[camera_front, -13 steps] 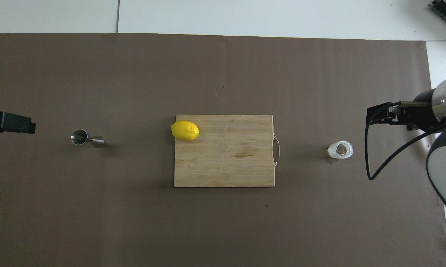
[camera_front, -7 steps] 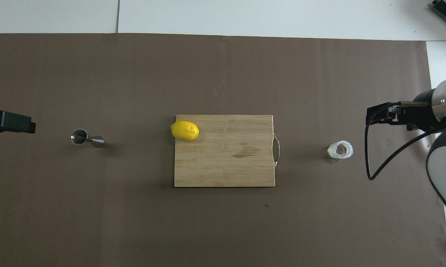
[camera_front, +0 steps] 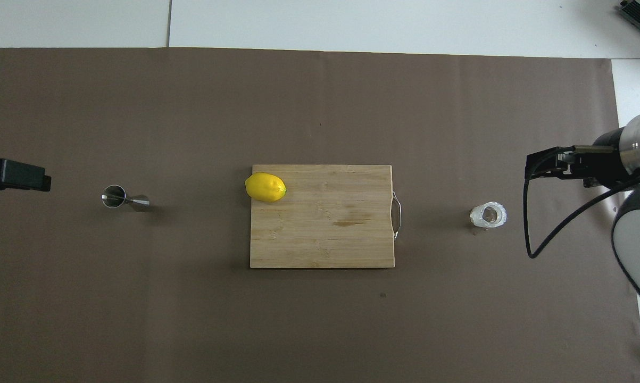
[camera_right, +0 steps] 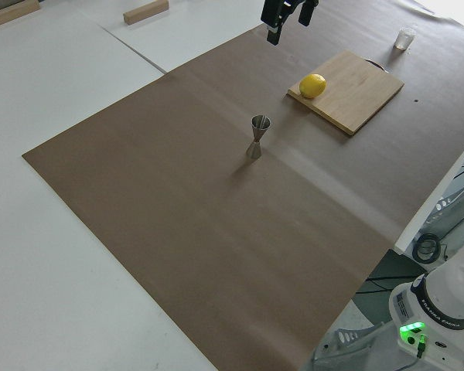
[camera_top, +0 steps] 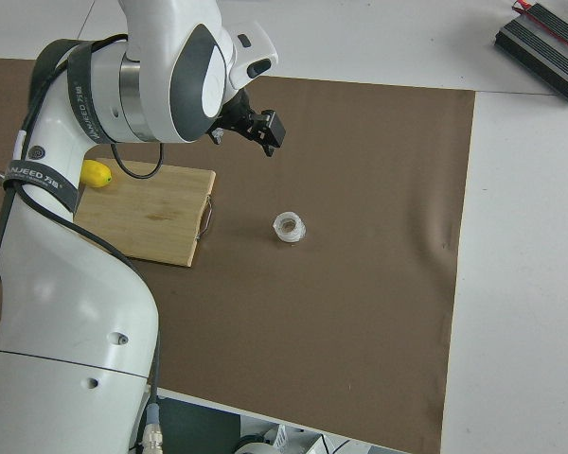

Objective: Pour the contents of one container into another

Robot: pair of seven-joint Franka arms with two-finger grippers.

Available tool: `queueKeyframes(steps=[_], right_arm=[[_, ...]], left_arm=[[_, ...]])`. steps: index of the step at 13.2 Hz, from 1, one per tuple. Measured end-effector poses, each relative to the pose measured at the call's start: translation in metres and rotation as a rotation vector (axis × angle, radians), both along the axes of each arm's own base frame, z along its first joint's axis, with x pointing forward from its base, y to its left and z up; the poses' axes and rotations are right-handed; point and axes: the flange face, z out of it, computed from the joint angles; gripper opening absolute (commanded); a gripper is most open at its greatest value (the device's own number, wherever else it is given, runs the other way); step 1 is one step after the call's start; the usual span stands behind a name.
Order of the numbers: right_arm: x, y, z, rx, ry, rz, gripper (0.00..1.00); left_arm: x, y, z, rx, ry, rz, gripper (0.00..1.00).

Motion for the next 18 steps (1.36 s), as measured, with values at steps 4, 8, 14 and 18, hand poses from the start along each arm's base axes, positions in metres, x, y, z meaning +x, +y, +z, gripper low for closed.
queueKeyframes(steps=[4,8,14,18], right_arm=[[0.0,0.0,0.0,0.0,0.0,0.0,1.0],[0.0,0.0,0.0,0.0,0.0,0.0,1.0],[0.0,0.0,0.0,0.0,0.0,0.0,1.0],[0.0,0.0,0.0,0.0,0.0,0.0,1.0]], left_arm=[[0.0,0.0,0.0,0.0,0.0,0.0,1.0],[0.0,0.0,0.0,0.0,0.002,0.0,1.0],[-0.004,-0.004,-0.004,0.002,0.033,-0.008,1.0],[-0.013,0.0,-0.017,-0.005,0.07,0.003,1.0]])
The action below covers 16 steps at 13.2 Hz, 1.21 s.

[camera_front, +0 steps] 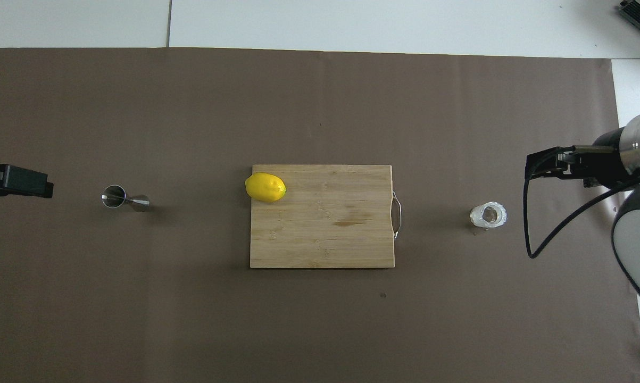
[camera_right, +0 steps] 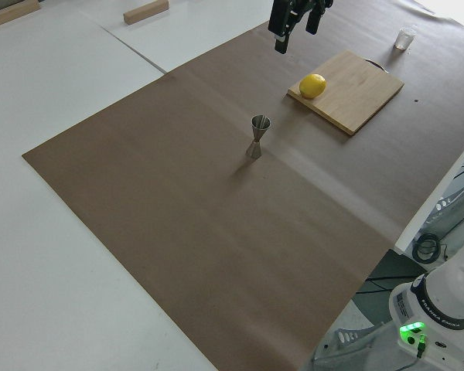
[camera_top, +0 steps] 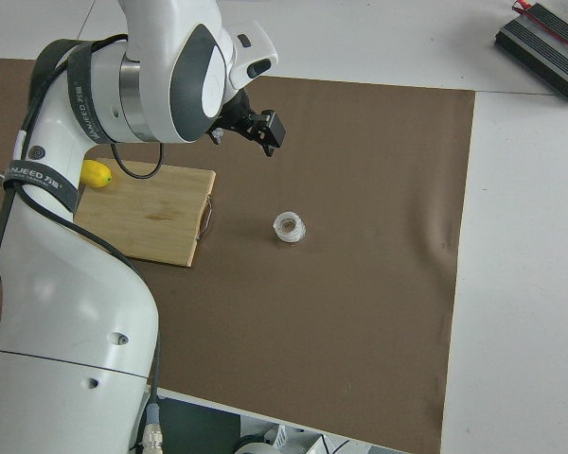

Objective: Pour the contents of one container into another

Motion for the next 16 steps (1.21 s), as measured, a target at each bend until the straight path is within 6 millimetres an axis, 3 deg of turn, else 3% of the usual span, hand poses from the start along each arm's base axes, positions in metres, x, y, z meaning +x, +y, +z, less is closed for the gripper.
queueKeyframes(steps=[2,4,7,12,16], right_arm=[[0.0,0.0,0.0,0.0,0.0,0.0,1.0],[0.0,0.0,0.0,0.0,0.0,0.0,1.0],[0.0,0.0,0.0,0.0,0.0,0.0,1.0],[0.0,0.0,0.0,0.0,0.0,0.0,1.0],[0.0,0.0,0.0,0.0,0.0,0.0,1.0]], left_arm=[[-0.003,0.02,-0.012,-0.01,0.028,0.043,1.0],[-0.007,0.053,-0.032,-0.075,0.078,0.133,1.0],[-0.015,0.089,-0.062,-0.216,0.189,0.435,1.0],[0.001,0.101,-0.138,-0.347,0.452,0.895,1.0],[0.015,0.115,-0.189,-0.406,0.593,1.025,1.0]])
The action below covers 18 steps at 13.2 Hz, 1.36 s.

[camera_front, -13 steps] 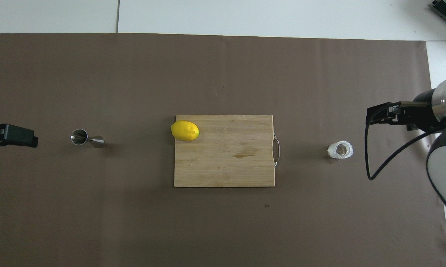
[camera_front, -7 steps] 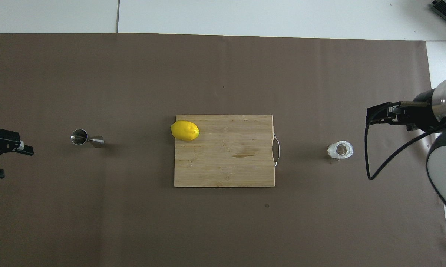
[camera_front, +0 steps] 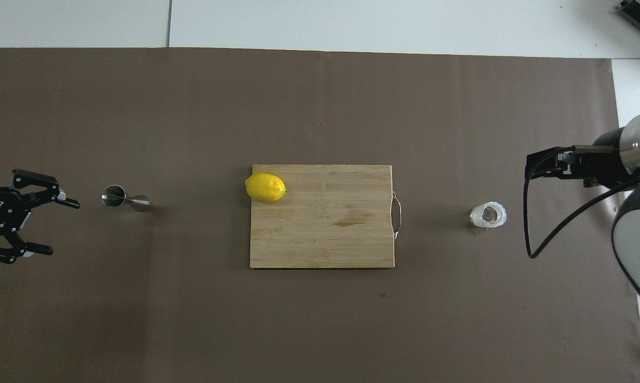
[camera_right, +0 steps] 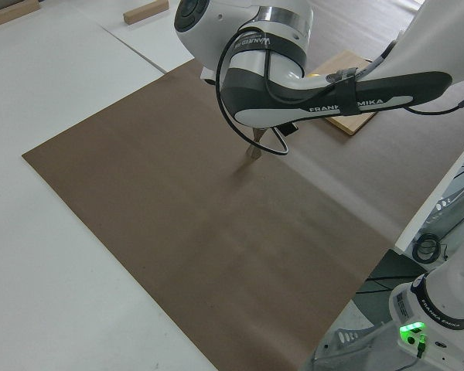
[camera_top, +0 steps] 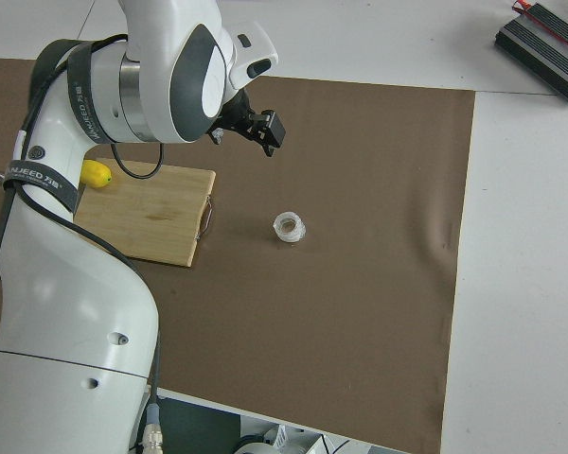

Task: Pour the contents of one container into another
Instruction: 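Open the left gripper and move it toward the steel cup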

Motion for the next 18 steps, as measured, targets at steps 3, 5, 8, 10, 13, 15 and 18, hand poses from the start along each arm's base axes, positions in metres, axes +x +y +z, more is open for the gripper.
queueKeyframes(steps=[3,5,8,10,13,15,18], right_arm=[[0.0,0.0,0.0,0.0,0.0,0.0,1.0],[0.0,0.0,0.0,0.0,0.0,0.0,1.0],[0.0,0.0,0.0,0.0,0.0,0.0,1.0],[0.0,0.0,0.0,0.0,0.0,0.0,1.0],[0.0,0.0,0.0,0.0,0.0,0.0,1.0],[0.0,0.0,0.0,0.0,0.0,0.0,1.0],[0.0,0.0,0.0,0.0,0.0,0.0,1.0]], left_arm=[[0.008,0.013,-0.045,-0.12,0.084,0.068,1.0],[0.016,0.017,-0.064,-0.179,0.111,0.101,1.0],[0.021,0.037,-0.08,-0.271,0.129,0.186,1.0],[0.024,0.048,-0.084,-0.323,0.121,0.24,1.0],[0.029,0.055,-0.087,-0.391,0.112,0.318,1.0],[0.029,0.058,-0.096,-0.41,0.123,0.355,1.0],[0.031,0.05,-0.126,-0.444,0.167,0.387,1.0]])
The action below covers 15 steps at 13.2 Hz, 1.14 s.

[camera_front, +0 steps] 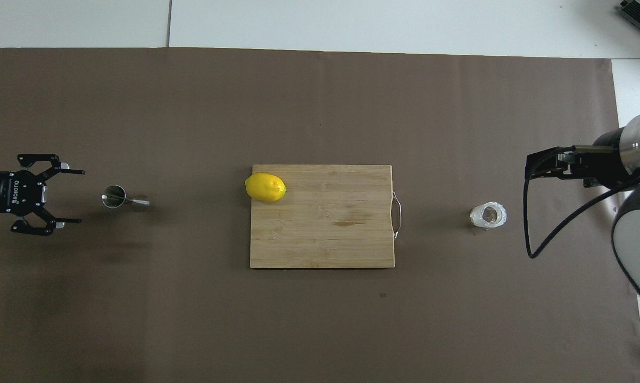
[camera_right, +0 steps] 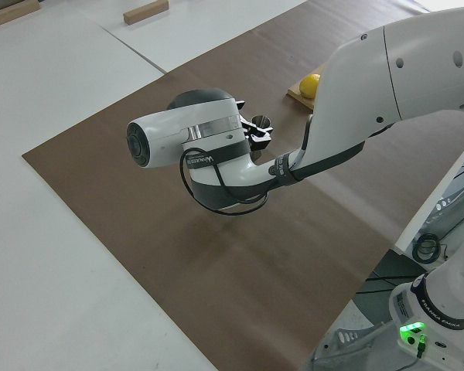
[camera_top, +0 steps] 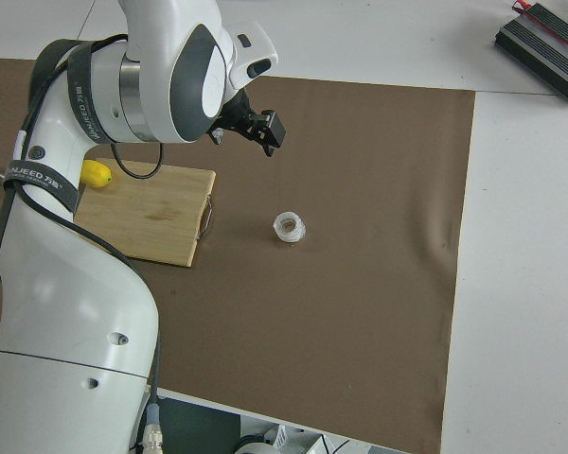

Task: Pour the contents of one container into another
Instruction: 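Open the left gripper and move it toward the steel cup, then position the left gripper around the steel cup and close it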

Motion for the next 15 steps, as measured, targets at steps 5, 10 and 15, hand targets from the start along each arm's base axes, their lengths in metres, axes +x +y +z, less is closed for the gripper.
queueKeyframes(steps=[5,10,15], right_arm=[[0.0,0.0,0.0,0.0,0.0,0.0,1.0],[0.0,0.0,0.0,0.0,0.0,0.0,1.0],[0.0,0.0,0.0,0.0,0.0,0.0,1.0]], left_arm=[[-0.001,-0.007,-0.029,-0.034,0.042,0.031,1.0],[0.0,-0.022,-0.044,-0.058,0.064,0.043,1.0],[0.001,-0.023,-0.045,-0.073,0.132,0.085,1.0]])
